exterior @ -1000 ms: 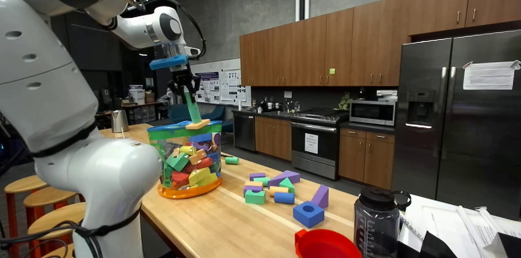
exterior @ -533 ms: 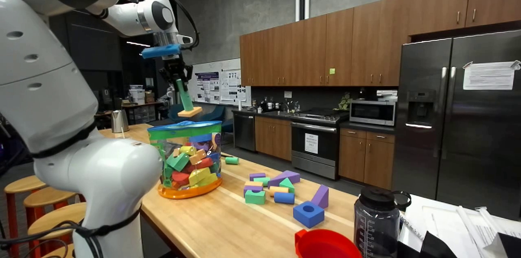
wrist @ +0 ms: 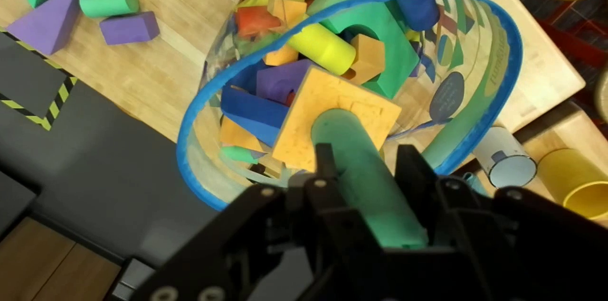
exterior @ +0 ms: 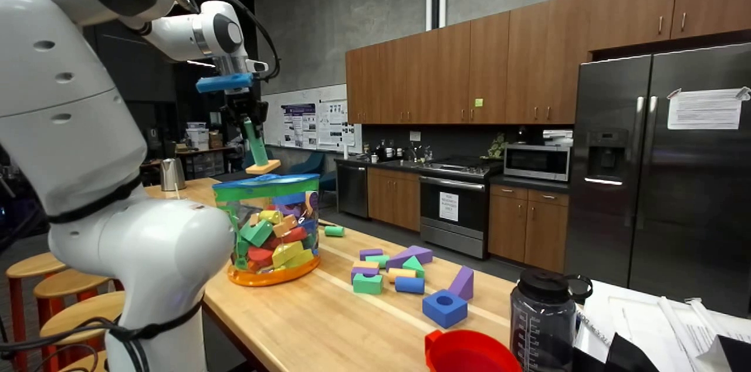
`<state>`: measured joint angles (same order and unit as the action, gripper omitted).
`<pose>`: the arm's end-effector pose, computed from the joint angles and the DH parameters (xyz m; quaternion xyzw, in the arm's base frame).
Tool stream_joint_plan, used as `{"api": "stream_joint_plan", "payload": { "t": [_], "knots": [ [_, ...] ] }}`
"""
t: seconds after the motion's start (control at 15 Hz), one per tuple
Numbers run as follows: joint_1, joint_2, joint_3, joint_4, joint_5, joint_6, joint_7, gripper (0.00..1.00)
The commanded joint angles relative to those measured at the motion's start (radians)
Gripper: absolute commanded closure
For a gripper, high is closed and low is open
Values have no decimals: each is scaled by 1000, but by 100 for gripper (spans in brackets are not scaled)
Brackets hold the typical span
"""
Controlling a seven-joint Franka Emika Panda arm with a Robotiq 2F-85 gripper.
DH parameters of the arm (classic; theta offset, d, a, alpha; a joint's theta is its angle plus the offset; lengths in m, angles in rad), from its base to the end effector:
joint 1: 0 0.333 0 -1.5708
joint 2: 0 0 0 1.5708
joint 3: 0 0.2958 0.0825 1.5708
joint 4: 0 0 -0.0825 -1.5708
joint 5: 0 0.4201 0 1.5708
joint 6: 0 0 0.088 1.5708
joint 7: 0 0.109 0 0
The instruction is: Put the green cylinder in the bag.
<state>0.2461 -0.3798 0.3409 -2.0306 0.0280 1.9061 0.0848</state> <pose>0.4128 0.3020 0.5913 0.9625 0.2397 0.1265 0.0081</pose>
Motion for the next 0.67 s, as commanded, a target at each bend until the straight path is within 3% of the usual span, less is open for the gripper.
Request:
{"api": "stream_joint_plan", "payload": {
  "t": [0.0, 0.13, 0.2, 0.33, 0.6],
  "knots": [
    [21, 52, 34, 18, -15, 77, 46, 88],
    [25, 77, 52, 19, -26, 122, 64, 88],
    [25, 86, 56, 15, -28, 141, 71, 38],
    [23, 103, 56, 13, -34, 167, 75, 33],
    [21, 119, 35, 13, -26, 190, 64, 8]
  ]
}}
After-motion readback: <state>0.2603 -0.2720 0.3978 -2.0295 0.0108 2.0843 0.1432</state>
